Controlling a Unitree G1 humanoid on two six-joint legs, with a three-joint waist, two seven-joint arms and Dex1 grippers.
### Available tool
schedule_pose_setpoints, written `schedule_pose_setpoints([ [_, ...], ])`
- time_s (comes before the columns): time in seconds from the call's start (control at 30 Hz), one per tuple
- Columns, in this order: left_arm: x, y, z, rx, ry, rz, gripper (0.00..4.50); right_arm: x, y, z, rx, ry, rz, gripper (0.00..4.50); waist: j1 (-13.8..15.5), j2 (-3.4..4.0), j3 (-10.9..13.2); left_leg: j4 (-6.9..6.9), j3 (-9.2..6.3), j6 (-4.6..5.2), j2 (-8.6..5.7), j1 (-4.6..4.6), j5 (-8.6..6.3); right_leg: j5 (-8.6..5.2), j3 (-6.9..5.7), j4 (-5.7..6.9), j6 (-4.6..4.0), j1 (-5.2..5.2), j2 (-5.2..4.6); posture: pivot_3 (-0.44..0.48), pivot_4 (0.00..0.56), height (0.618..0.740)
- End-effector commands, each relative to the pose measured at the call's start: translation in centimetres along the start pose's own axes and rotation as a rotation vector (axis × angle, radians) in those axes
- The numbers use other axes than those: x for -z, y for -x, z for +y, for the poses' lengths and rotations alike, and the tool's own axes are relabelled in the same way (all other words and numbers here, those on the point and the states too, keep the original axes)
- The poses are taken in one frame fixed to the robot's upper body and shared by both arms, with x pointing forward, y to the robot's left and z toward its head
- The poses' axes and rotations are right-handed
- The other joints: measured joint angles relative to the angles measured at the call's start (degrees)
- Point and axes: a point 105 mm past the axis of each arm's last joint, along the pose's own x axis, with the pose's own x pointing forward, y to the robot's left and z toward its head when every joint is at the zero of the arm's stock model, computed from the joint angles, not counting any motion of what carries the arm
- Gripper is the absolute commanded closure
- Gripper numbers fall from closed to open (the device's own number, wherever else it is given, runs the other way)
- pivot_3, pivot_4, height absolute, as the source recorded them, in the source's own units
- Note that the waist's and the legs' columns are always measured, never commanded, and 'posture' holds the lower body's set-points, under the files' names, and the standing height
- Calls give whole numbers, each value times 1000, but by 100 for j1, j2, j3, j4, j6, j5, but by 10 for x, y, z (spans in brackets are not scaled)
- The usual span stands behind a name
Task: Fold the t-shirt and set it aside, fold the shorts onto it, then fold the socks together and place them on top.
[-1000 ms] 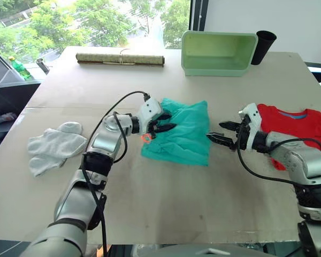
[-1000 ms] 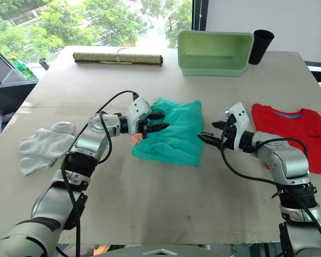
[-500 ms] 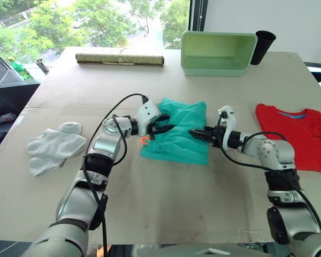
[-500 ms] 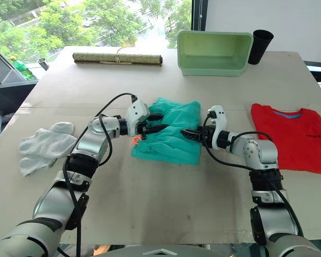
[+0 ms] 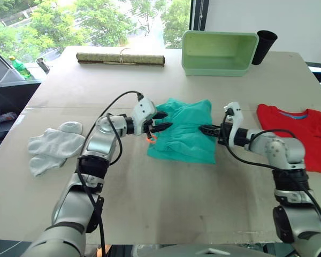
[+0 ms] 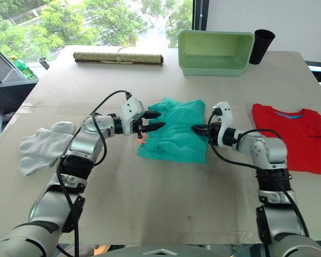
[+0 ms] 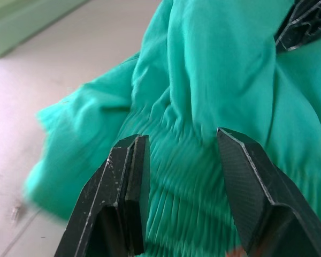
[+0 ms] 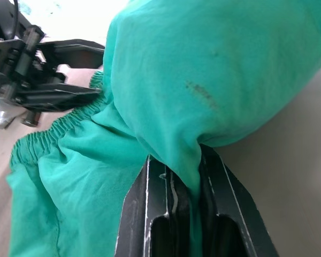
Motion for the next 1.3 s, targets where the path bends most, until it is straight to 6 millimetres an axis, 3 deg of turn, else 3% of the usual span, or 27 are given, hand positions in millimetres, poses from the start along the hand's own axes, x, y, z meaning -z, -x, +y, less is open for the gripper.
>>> schedule_pose_setpoints([
  [0.03,-53,13,-9,60,-49,-138,2300,-30,40,10,12,115,-33,4376,13,0,0,0,0,0,0,-1,0,0,0,0,0,0,-8,0,150,740],
  [0.1,-70,18,-15,89,-59,-173,2300,-36,63,1,86,173,-1,4376,5,1,-1,-1,-3,1,-2,0,-1,0,-1,-3,0,2,-14,0,150,740],
  [0.2,-99,26,-28,134,-93,-211,2300,-55,118,-15,233,240,47,4376,45,27,24,-3,-7,3,-7,2,-2,-1,-3,-7,1,8,-12,0,150,740],
  [0.37,-124,29,-47,190,-99,-258,2300,-65,182,-37,408,268,142,4376,23,26,24,-11,-6,5,-10,15,-4,-3,9,-10,4,14,-2,0,150,740],
  [0.47,-127,28,-54,199,-99,-256,2300,-66,215,-63,526,265,206,4376,22,28,25,-7,-2,6,-9,17,-4,-4,21,-13,5,16,9,0,150,740],
  [0.63,-122,27,-52,182,-106,-222,2300,-71,242,-104,665,272,230,4376,-16,28,25,3,14,6,-6,27,-3,-10,45,-9,18,15,23,0,150,740],
  [1.0,-120,28,-57,186,-101,-206,2300,-65,261,-148,804,401,364,4376,21,38,30,-1,23,3,-6,16,-2,-6,50,-13,10,4,23,0,150,740],
  [1.17,-105,33,-46,118,-75,-155,2300,-67,270,-142,770,393,356,2746,5,46,34,-1,26,2,-6,20,-1,-7,50,-11,11,4,23,0,150,740],
  [1.27,-91,42,-40,75,-51,-111,2300,-75,275,-138,767,427,318,1330,-13,53,32,-2,33,1,-4,27,-1,-7,50,-7,11,3,26,0,150,740],
  [1.3,-86,46,-38,59,-41,-92,2300,-77,277,-136,760,445,308,1219,-13,53,32,-2,35,0,-2,28,-1,-7,49,-7,11,3,26,0,150,740],
])
